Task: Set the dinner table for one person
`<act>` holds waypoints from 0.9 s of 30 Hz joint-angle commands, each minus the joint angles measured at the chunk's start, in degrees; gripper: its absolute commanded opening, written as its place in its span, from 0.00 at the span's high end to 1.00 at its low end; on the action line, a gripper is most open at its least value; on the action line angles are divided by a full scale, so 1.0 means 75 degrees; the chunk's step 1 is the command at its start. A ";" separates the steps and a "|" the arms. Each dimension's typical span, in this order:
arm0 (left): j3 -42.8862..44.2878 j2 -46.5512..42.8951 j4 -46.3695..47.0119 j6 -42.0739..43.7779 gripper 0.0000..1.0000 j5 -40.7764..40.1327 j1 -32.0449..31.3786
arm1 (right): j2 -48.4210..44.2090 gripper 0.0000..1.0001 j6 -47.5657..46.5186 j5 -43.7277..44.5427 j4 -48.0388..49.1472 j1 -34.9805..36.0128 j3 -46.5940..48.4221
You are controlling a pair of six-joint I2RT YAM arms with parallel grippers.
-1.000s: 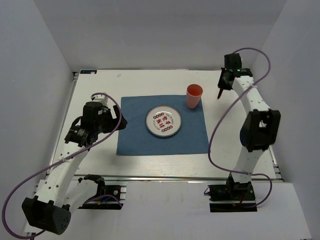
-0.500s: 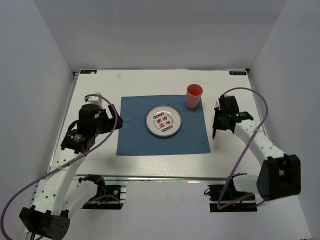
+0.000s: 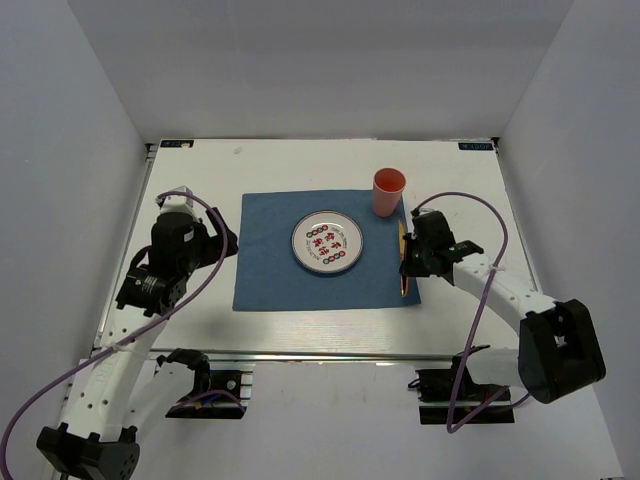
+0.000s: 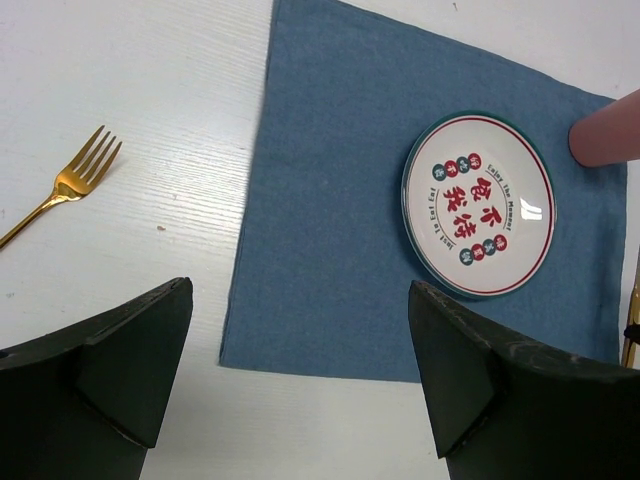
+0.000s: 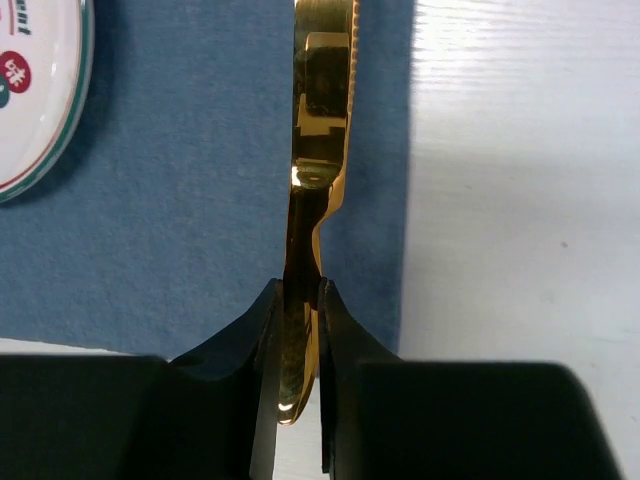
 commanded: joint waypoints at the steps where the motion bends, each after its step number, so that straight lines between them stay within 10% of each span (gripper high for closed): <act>1: 0.0012 0.0019 -0.0074 -0.0050 0.02 -0.0132 0.0043 | 0.0178 1.00 0.0191 -0.0010 0.0841 0.0251 0.0107; 27: -0.0011 0.0031 -0.0039 0.0032 0.02 0.0079 0.0043 | 0.1843 1.00 0.0390 0.0682 0.0994 0.0814 0.0658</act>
